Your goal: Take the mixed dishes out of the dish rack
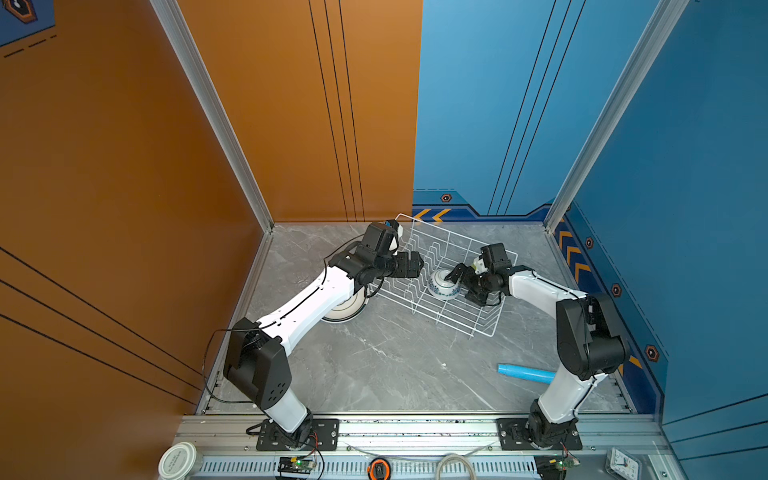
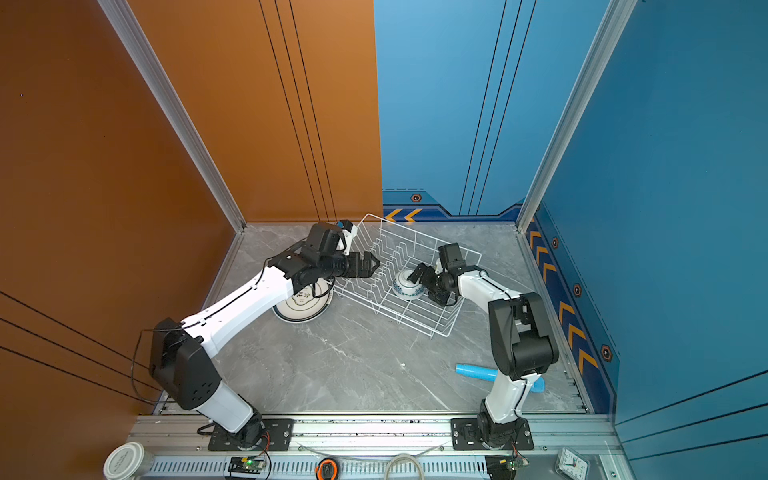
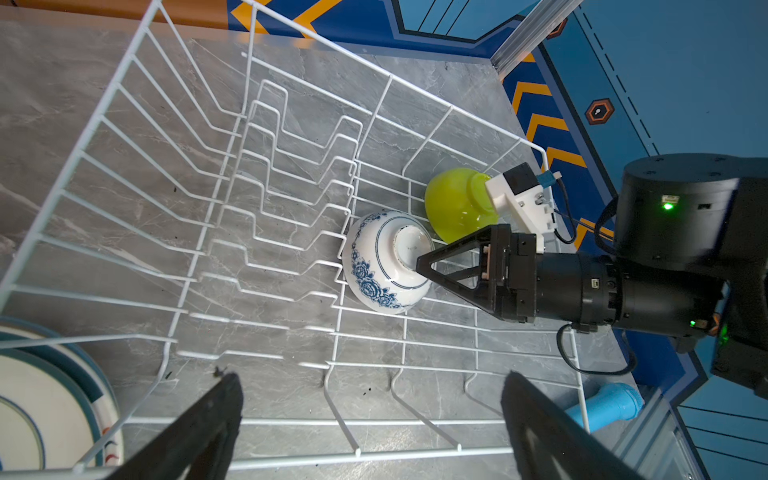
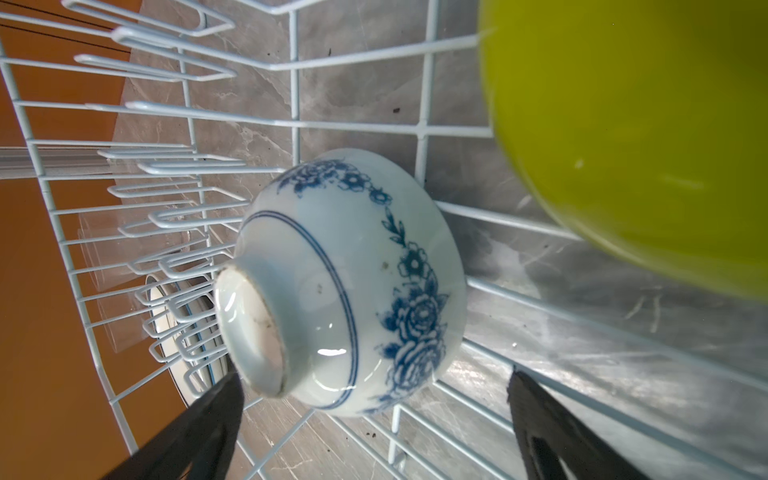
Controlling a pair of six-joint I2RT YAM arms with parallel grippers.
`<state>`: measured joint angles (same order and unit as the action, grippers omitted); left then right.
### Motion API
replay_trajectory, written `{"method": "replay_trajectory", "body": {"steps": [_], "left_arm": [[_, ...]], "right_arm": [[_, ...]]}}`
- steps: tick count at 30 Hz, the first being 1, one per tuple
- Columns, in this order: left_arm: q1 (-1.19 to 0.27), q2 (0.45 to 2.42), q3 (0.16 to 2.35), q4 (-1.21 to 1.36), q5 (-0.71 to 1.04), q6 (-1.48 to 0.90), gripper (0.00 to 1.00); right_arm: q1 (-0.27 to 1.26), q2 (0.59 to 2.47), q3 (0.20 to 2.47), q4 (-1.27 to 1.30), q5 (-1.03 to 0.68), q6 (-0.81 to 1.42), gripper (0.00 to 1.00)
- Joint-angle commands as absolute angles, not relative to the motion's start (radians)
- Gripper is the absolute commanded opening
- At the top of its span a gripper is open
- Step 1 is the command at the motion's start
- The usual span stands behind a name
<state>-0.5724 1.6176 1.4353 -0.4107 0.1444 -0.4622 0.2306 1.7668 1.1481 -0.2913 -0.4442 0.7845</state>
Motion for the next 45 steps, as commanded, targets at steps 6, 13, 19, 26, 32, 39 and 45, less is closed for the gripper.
{"method": "replay_trajectory", "body": {"steps": [6, 13, 19, 26, 32, 39, 45], "left_arm": [[-0.571, 1.568, 1.416, -0.394, 0.16, -0.464, 0.98], [-0.569, 1.566, 1.411, -0.393, 0.165, -0.466, 0.98], [-0.569, 1.565, 1.409, -0.394, 0.163, -0.465, 0.98], [-0.569, 1.565, 1.405, -0.393, 0.164, -0.467, 0.98], [-0.568, 1.565, 1.402, -0.393, 0.165, -0.472, 0.98], [-0.569, 1.571, 1.402, -0.394, 0.168, -0.473, 0.98], [-0.567, 1.571, 1.397, -0.394, 0.172, -0.475, 0.98]], "right_arm": [[0.239, 1.782, 1.138, -0.262, -0.408, 0.794, 1.0], [0.222, 1.789, 1.085, -0.124, -0.465, 0.849, 1.0], [0.193, 1.817, 0.974, 0.124, -0.532, 0.985, 0.94], [0.194, 1.835, 0.937, 0.221, -0.545, 1.014, 0.85], [0.195, 1.83, 0.928, 0.242, -0.547, 1.006, 0.8], [0.194, 1.809, 0.908, 0.289, -0.546, 1.019, 0.7], [0.188, 1.829, 0.888, 0.393, -0.567, 1.085, 0.63]]}}
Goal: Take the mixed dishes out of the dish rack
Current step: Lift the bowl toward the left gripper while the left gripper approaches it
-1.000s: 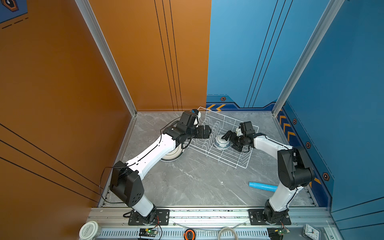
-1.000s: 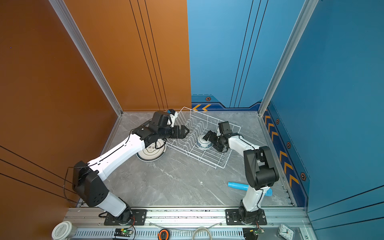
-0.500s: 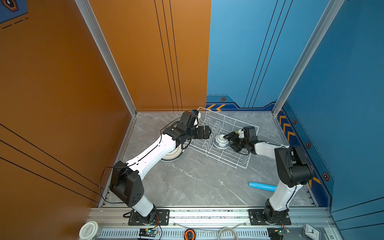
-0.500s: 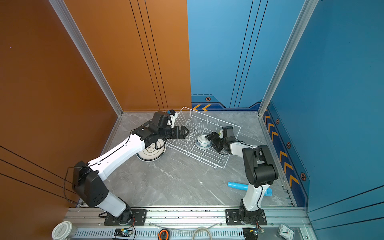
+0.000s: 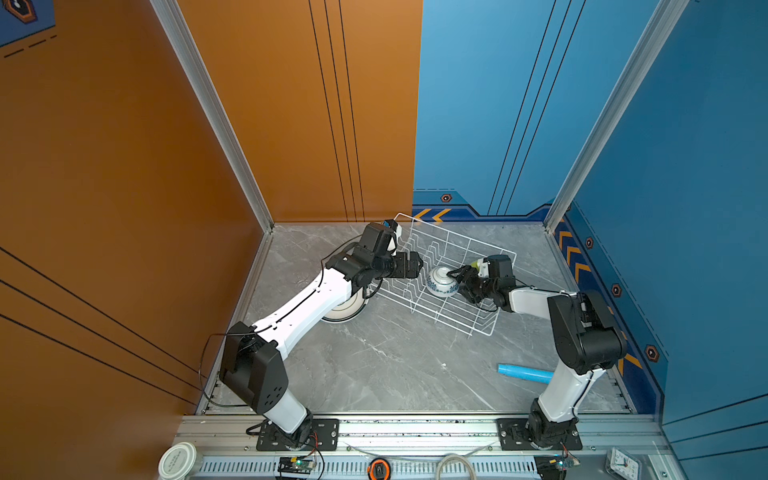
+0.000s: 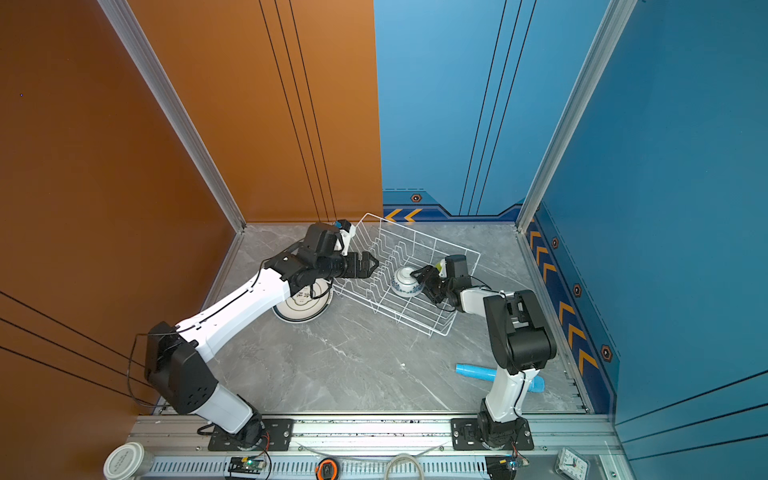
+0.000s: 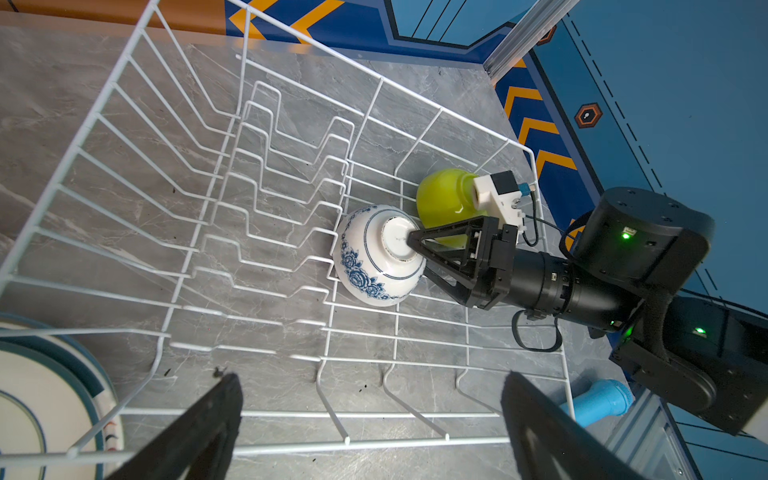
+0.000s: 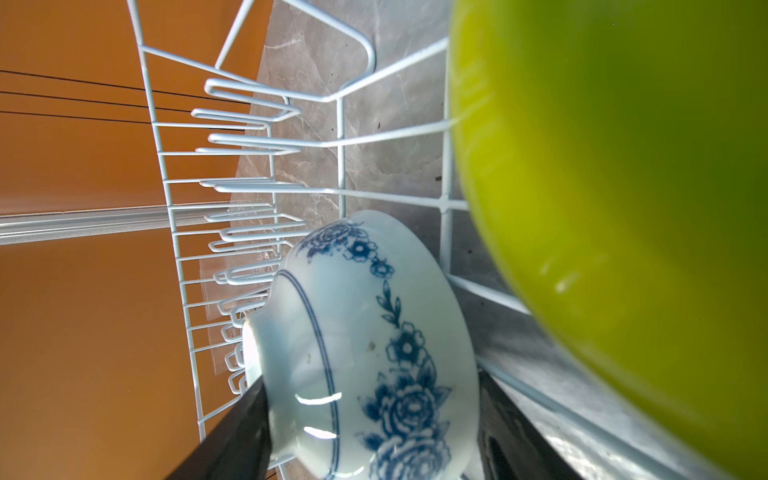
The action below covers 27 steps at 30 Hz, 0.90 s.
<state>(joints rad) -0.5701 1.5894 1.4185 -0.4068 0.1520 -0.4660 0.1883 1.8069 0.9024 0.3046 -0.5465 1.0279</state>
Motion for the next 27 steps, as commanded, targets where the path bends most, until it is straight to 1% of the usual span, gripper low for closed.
{"method": "replay_trajectory", "body": {"steps": [1, 3, 14, 23, 27], "left_arm": [[-0.568, 1.568, 1.395, -0.394, 0.172, -0.475, 0.98], [-0.568, 1.564, 1.39, -0.394, 0.172, -0.476, 0.98], [-0.562, 1.569, 1.393, -0.394, 0.173, -0.479, 0.98], [-0.566, 1.625, 1.451, -0.392, 0.215, -0.489, 0.98], [-0.552, 1.65, 1.461, -0.345, 0.251, -0.537, 0.98]], "right_arm": [[0.188, 1.83, 0.887, 0.404, -0.569, 1.09, 0.62], [0.189, 1.829, 0.884, 0.421, -0.57, 1.098, 0.56], [0.187, 1.753, 0.869, 0.456, -0.572, 1.121, 0.54], [0.18, 1.643, 0.851, 0.428, -0.566, 1.115, 0.53], [0.176, 1.6, 0.839, 0.425, -0.568, 1.12, 0.53]]}}
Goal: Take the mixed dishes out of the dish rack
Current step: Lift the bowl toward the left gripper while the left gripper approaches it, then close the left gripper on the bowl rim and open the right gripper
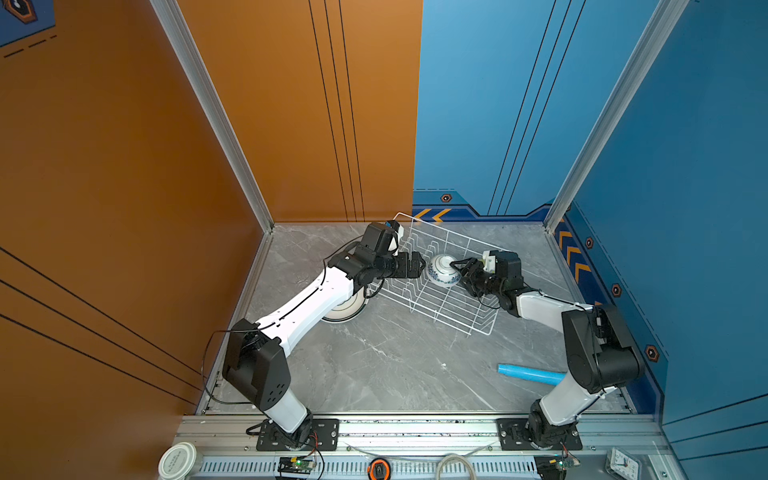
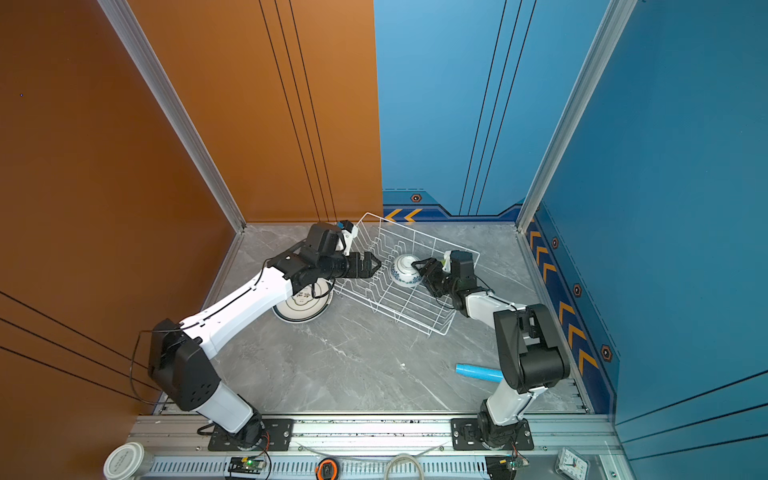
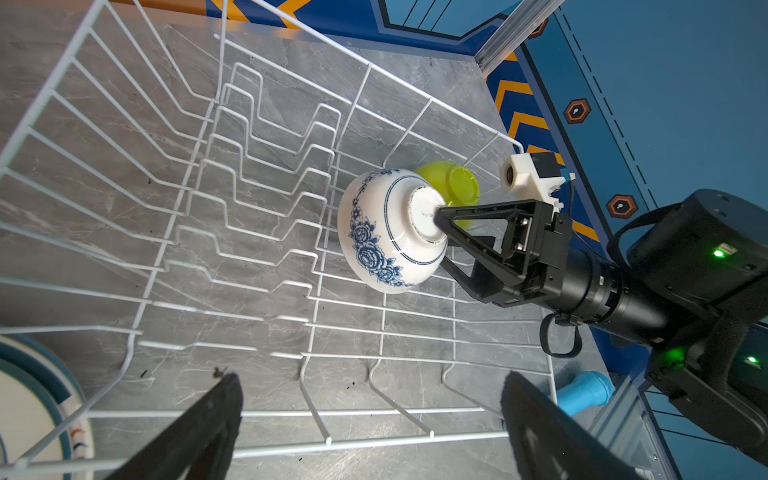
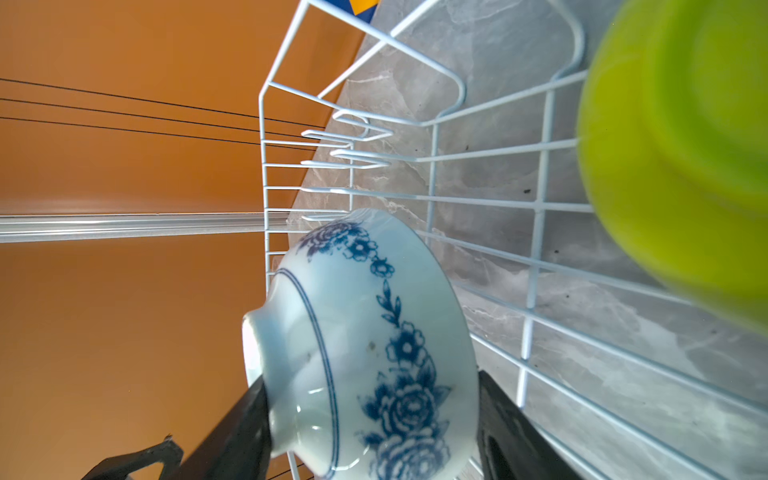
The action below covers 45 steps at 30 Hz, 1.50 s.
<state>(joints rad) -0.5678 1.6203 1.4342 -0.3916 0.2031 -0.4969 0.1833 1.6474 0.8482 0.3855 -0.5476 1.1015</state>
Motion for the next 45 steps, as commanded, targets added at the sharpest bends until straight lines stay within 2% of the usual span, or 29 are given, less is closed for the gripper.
{"method": "replay_trajectory", "body": {"steps": [1, 6, 7, 11, 15, 23, 34, 45], "left_arm": [[-0.546, 1.656, 1.46, -0.323, 0.269, -0.556, 0.98], [-0.502, 1.708, 1.459, -0.16, 0.401, -0.686, 1.0], [-0.498, 1.718, 1.461, -0.135, 0.417, -0.705, 0.98], [-0.485, 1.758, 1.464, -0.038, 0.504, -0.794, 0.76], [-0.485, 1.78, 1.46, 0.032, 0.549, -0.863, 0.65], [-0.479, 1.8, 1.43, 0.175, 0.615, -0.983, 0.65], [-0.449, 1.742, 1.355, 0.188, 0.592, -0.974, 0.65], [-0.459, 1.738, 1.349, 0.271, 0.643, -1.053, 0.64]], "right_arm": [[0.176, 1.589, 0.837, 0.425, -0.568, 1.12, 0.53], [0.176, 1.522, 0.834, 0.41, -0.572, 1.12, 0.53], [0.177, 1.51, 0.835, 0.404, -0.573, 1.12, 0.53], [0.179, 1.463, 0.841, 0.38, -0.578, 1.114, 0.53], [0.185, 1.433, 0.849, 0.365, -0.577, 1.108, 0.53], [0.222, 1.425, 0.883, 0.405, -0.59, 1.143, 0.53], [0.224, 1.403, 0.883, 0.466, -0.588, 1.198, 0.52], [0.246, 1.419, 0.894, 0.578, -0.608, 1.279, 0.52]]}}
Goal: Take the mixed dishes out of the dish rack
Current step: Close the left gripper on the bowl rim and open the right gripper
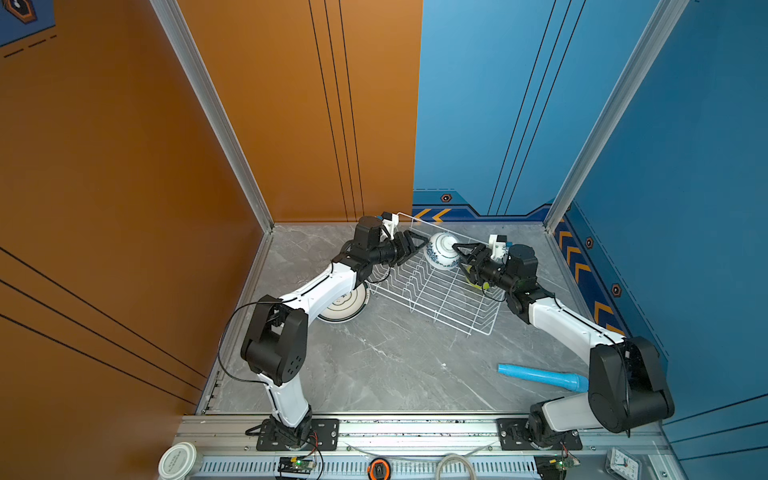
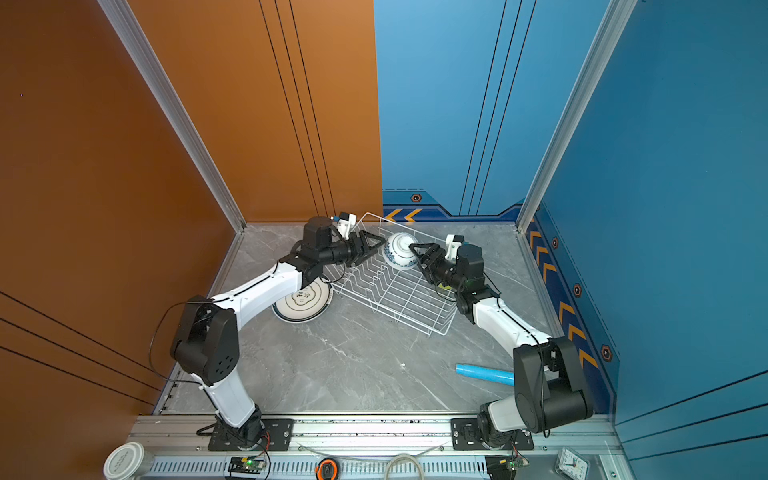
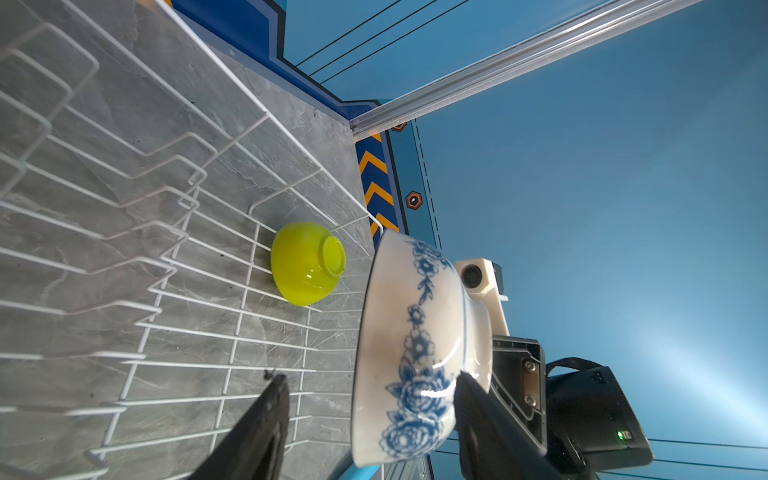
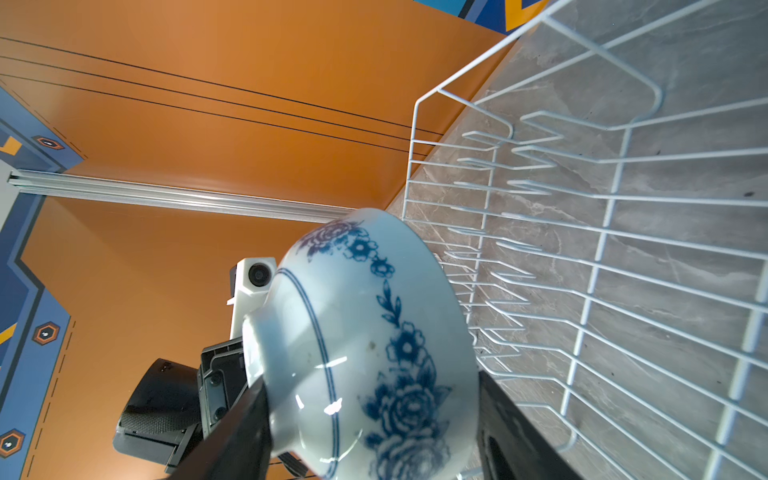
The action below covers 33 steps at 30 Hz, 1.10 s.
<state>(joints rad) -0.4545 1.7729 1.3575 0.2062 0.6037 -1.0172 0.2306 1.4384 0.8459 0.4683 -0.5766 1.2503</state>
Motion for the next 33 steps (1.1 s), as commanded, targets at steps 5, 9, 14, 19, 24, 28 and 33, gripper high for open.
{"method": "replay_trajectory", "body": {"steps": [5, 9, 14, 19, 24, 28, 33], "left_arm": [[-0.461, 1.757, 1.329, 0.427, 0.682, -1.17, 0.6], [-0.461, 1.792, 1.319, 0.596, 0.722, -1.299, 0.56], [-0.462, 1.848, 1.313, 0.835, 0.752, -1.479, 0.46], [-0.468, 1.85, 1.326, 0.84, 0.771, -1.477, 0.38], [-0.467, 1.842, 1.324, 0.841, 0.769, -1.475, 0.05], [-0.461, 1.839, 1.32, 0.841, 0.772, -1.471, 0.03], [-0.456, 1.847, 1.313, 0.841, 0.77, -1.468, 0.0]], "right_arm": [[0.261, 1.447, 0.906, 0.645, -0.621, 1.322, 0.53], [0.265, 1.47, 0.904, 0.707, -0.627, 1.367, 0.52], [0.267, 1.497, 0.904, 0.756, -0.635, 1.406, 0.52], [0.268, 1.512, 0.914, 0.766, -0.641, 1.414, 0.52], [0.266, 1.532, 0.921, 0.774, -0.653, 1.425, 0.51], [0.266, 1.541, 0.923, 0.785, -0.654, 1.431, 0.52], [0.266, 1.542, 0.923, 0.791, -0.654, 1.432, 0.52]]}}
